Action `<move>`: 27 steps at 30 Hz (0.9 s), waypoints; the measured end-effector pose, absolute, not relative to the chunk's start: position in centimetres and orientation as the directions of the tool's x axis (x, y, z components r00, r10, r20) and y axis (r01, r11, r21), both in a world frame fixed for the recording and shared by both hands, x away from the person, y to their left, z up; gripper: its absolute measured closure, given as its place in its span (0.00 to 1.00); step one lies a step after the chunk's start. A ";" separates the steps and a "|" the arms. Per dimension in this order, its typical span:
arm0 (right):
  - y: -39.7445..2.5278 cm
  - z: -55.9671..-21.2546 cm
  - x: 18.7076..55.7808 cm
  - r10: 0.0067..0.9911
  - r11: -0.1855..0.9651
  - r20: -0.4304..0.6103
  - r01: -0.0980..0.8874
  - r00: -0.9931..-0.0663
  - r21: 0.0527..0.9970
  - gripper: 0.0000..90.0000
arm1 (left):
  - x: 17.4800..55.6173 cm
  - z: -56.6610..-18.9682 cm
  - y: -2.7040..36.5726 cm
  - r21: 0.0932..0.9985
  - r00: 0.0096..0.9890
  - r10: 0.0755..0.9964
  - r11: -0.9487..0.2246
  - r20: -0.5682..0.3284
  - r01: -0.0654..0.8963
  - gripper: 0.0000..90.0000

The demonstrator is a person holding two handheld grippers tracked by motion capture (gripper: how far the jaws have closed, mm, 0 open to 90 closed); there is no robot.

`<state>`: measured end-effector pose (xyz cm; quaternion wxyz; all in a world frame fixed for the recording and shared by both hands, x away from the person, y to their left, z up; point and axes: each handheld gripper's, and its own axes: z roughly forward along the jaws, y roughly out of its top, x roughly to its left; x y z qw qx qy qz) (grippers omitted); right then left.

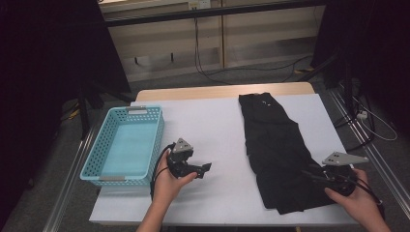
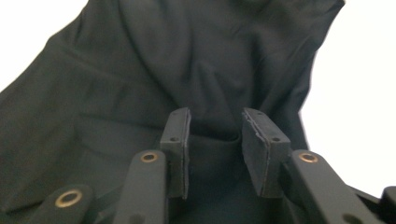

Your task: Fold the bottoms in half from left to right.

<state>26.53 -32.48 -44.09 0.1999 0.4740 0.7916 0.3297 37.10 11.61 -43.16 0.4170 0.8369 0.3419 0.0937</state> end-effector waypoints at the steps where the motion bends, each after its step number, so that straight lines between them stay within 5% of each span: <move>1: -32.4 -44.4 26.6 0.880 0.347 -0.010 0.626 -0.476 0.699 0.84 | 37.1 -43.2 11.6 0.763 0.748 0.651 -0.418 -0.127 0.494 0.15; 2: -32.5 -44.6 26.6 0.875 0.355 -0.008 0.630 -0.484 0.691 0.95 | 37.1 -43.2 11.7 0.762 0.749 0.651 -0.421 -0.125 0.492 0.15; 4: -33.0 -44.8 26.7 0.872 0.358 -0.003 0.635 -0.489 0.684 1.00 | 37.2 -43.2 11.8 0.759 0.749 0.651 -0.426 -0.121 0.493 0.15; 11: -34.9 -43.1 26.2 0.880 0.382 -0.069 0.614 -0.470 0.691 1.00 | 37.3 -43.2 12.0 0.759 0.742 0.659 -0.421 -0.120 0.497 0.15; 16: -33.7 -42.8 26.5 0.882 0.383 -0.093 0.586 -0.463 0.714 0.74 | 37.3 -43.2 12.0 0.761 0.741 0.661 -0.419 -0.118 0.495 0.15; 27: -29.0 -42.5 31.0 0.899 0.333 -0.088 0.542 -0.429 0.771 0.45 | 37.4 -43.3 12.2 0.753 0.740 0.663 -0.427 -0.115 0.500 0.14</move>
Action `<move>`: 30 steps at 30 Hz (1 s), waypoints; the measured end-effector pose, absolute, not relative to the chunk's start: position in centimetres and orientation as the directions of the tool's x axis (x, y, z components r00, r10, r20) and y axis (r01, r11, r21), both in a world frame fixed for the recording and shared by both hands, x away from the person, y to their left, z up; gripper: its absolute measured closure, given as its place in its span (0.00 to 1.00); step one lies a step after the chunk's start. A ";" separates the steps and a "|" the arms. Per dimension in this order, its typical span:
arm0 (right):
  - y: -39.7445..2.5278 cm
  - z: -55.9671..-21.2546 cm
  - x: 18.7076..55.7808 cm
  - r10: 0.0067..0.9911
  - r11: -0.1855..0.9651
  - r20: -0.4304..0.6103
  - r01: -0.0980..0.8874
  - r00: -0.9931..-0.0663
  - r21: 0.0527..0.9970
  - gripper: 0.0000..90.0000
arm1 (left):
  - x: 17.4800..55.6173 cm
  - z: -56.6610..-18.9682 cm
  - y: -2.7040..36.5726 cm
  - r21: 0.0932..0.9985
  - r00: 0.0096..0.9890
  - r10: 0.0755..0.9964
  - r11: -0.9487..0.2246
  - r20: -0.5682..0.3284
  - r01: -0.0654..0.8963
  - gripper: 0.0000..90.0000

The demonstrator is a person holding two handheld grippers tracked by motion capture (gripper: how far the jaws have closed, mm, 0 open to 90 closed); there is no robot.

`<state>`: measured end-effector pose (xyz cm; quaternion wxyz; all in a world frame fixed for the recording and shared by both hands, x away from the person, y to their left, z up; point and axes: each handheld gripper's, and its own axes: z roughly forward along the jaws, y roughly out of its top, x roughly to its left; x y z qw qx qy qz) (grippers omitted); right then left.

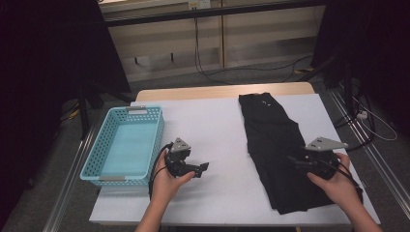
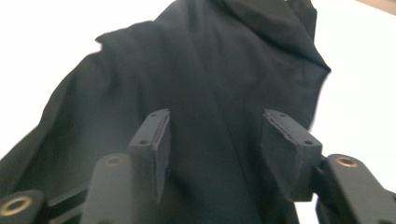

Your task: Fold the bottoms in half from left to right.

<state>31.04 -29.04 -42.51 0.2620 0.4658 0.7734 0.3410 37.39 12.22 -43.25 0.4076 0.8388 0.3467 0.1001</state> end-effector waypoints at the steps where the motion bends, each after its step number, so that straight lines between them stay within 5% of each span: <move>1: -28.7 -42.7 31.6 0.901 0.327 -0.078 0.547 -0.428 0.771 0.45 | 37.4 -43.2 12.2 0.754 0.741 0.661 -0.425 -0.121 0.502 0.14; 14: -23.6 -43.9 37.5 0.908 0.302 -0.060 0.550 -0.414 0.778 0.31 | 37.3 -43.1 12.6 0.751 0.741 0.663 -0.434 -0.107 0.497 0.13; 30: -19.3 -44.4 43.7 0.931 0.234 -0.011 0.575 -0.364 0.784 0.36 | 37.5 -43.2 13.0 0.751 0.740 0.663 -0.431 -0.113 0.501 0.12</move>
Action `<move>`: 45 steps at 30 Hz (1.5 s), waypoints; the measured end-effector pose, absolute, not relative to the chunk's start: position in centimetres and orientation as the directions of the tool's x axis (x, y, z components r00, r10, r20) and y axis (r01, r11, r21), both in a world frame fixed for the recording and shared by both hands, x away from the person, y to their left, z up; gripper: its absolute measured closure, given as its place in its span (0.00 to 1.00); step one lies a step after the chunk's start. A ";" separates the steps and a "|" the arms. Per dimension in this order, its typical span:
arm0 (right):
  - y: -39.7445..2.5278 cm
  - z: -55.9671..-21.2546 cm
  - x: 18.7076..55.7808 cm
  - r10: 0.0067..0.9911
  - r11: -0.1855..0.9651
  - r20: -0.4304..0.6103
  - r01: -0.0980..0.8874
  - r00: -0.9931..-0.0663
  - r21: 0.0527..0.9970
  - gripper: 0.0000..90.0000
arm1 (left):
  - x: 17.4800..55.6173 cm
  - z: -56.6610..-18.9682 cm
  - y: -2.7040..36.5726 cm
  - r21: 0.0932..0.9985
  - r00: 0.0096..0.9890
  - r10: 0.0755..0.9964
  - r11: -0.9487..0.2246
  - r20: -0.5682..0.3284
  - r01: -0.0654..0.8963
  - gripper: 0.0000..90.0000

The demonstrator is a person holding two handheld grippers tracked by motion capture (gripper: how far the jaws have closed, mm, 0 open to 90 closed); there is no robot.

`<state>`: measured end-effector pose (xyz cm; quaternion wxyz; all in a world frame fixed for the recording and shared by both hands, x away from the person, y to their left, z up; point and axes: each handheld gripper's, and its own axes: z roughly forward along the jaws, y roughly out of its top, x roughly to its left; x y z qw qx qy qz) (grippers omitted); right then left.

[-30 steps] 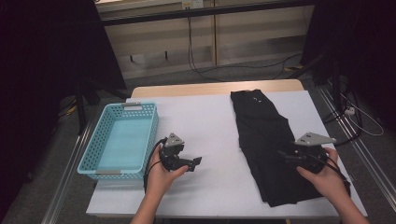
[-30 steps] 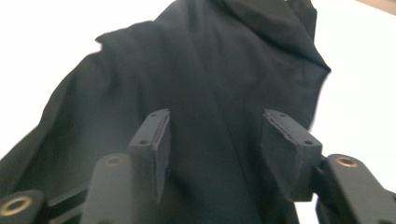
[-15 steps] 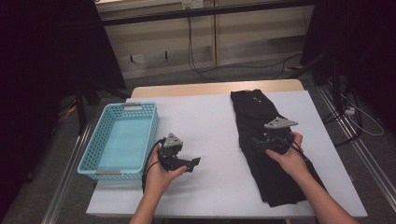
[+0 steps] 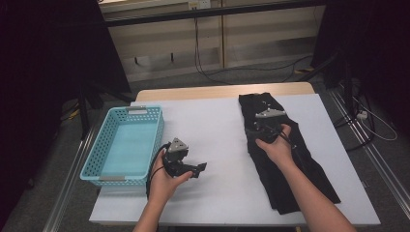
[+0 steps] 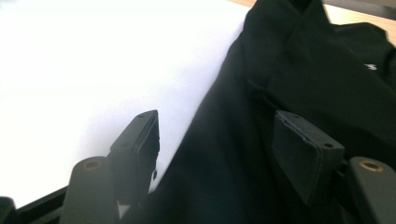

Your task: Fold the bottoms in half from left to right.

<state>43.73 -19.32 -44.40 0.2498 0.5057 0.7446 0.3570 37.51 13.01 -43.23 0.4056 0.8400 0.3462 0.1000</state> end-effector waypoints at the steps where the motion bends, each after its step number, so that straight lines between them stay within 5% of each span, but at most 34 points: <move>1: -19.1 -44.5 44.0 0.933 0.235 -0.016 0.575 -0.359 0.784 0.36 | 37.5 -43.2 13.1 0.750 0.740 0.663 -0.433 -0.111 0.500 0.13; 17: -18.8 -46.6 47.3 0.953 0.228 -0.036 0.632 -0.302 0.740 0.42 | 37.6 -43.1 13.4 0.755 0.734 0.671 -0.425 -0.107 0.499 0.13; 27: -20.6 -46.6 47.5 0.953 0.212 -0.016 0.627 -0.303 0.749 0.90 | 37.2 -43.0 13.7 0.758 0.728 0.676 -0.417 -0.111 0.502 0.14; 32: -20.6 -46.4 47.6 0.955 0.195 0.002 0.631 -0.297 0.751 0.95 | 37.4 -43.0 13.7 0.759 0.722 0.681 -0.406 -0.120 0.509 0.14; 45: -15.2 -45.5 44.8 0.819 0.408 -0.036 0.538 -0.572 0.737 0.95 | 37.6 -42.6 13.8 0.765 0.716 0.688 -0.396 -0.120 0.508 0.14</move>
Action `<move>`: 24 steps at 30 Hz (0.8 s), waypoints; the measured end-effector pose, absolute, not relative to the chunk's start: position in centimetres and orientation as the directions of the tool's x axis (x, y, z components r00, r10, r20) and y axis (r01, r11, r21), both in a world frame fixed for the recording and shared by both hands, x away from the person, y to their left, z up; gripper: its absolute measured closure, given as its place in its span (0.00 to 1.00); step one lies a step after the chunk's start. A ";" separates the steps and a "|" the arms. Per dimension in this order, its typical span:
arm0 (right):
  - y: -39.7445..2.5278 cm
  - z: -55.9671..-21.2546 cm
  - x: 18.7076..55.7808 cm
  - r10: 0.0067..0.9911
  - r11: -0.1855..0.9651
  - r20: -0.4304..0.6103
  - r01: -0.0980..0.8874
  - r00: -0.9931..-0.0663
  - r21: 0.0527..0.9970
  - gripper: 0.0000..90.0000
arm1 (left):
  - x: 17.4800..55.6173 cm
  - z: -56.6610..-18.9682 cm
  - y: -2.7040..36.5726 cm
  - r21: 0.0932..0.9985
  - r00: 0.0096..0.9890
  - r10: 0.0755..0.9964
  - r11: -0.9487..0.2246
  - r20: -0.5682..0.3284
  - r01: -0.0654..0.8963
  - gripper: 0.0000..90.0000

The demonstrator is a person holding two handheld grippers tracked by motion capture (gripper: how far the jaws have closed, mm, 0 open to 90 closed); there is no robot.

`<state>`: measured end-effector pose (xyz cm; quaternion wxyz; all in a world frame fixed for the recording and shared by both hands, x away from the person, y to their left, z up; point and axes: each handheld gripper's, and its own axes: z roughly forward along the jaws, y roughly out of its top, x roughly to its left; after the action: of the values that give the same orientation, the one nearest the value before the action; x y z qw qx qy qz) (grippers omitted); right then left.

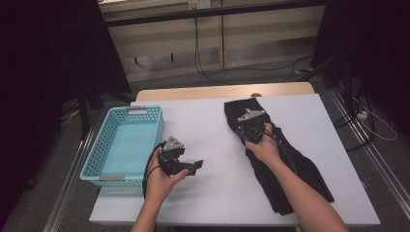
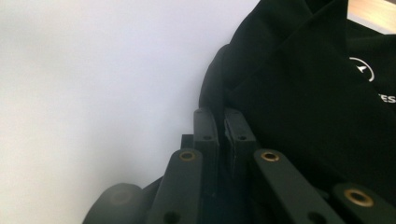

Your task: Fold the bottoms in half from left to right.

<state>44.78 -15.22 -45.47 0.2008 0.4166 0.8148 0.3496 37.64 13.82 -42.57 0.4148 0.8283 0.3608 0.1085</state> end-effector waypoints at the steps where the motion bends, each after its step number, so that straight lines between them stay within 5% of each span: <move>1: -14.7 -45.4 44.5 0.807 0.418 -0.032 0.531 -0.590 0.737 0.95 | 37.6 -42.5 13.8 0.766 0.715 0.689 -0.392 -0.123 0.509 0.14; 17: -7.2 -45.7 37.5 0.587 0.517 0.048 0.419 -0.808 0.746 0.95 | 37.9 -42.0 14.6 0.777 0.684 0.720 -0.365 -0.115 0.514 0.15; 22: -6.7 -45.6 37.1 0.584 0.507 0.046 0.409 -0.810 0.759 0.60 | 37.8 -42.0 14.9 0.772 0.677 0.726 -0.359 -0.121 0.524 0.15; 24: -7.2 -45.1 37.3 0.589 0.508 0.036 0.405 -0.807 0.760 0.56 | 37.7 -42.0 14.9 0.773 0.677 0.726 -0.359 -0.119 0.522 0.15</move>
<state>37.32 -7.16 -45.13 0.1143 0.2887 0.8608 0.4032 37.75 14.87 -42.00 0.4168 0.8153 0.3829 0.1225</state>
